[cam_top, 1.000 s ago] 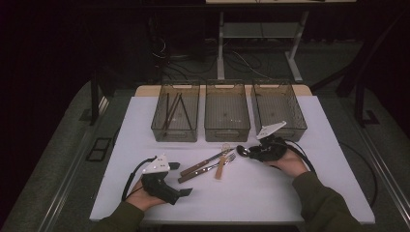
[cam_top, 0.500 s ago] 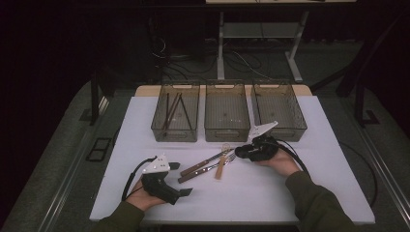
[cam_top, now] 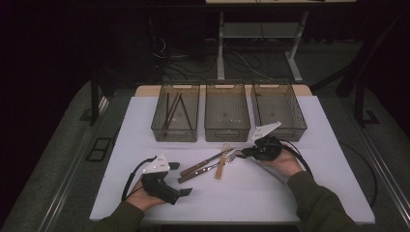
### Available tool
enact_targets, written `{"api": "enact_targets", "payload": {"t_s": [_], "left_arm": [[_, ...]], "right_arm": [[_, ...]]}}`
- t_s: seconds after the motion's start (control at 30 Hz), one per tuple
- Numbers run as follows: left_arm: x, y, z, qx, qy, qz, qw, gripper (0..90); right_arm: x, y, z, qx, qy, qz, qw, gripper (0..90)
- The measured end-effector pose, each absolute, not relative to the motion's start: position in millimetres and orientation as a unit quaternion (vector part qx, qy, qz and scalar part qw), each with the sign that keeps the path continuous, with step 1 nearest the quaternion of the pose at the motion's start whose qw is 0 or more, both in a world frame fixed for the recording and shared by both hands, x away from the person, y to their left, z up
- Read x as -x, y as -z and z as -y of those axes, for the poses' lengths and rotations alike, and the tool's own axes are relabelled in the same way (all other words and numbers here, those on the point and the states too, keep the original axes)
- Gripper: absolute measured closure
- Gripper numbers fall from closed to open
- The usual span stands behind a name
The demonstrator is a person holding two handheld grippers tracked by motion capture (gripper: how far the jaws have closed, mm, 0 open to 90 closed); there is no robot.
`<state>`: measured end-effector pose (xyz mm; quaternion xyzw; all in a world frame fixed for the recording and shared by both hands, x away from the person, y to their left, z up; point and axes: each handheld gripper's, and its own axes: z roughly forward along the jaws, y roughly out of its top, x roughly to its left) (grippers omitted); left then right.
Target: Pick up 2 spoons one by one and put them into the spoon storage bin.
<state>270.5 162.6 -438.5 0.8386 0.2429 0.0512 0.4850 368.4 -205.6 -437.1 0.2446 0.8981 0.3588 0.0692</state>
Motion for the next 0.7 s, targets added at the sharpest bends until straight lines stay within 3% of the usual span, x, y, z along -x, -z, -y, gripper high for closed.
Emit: {"api": "enact_targets", "payload": {"t_s": [0.7], "left_arm": [[-272, 438, -166, -0.838, -0.058, -0.242, 0.486, 0.0]], "right_arm": [[-380, 375, 217, -0.279, -0.427, -0.851, 0.127, 89.0]]}}
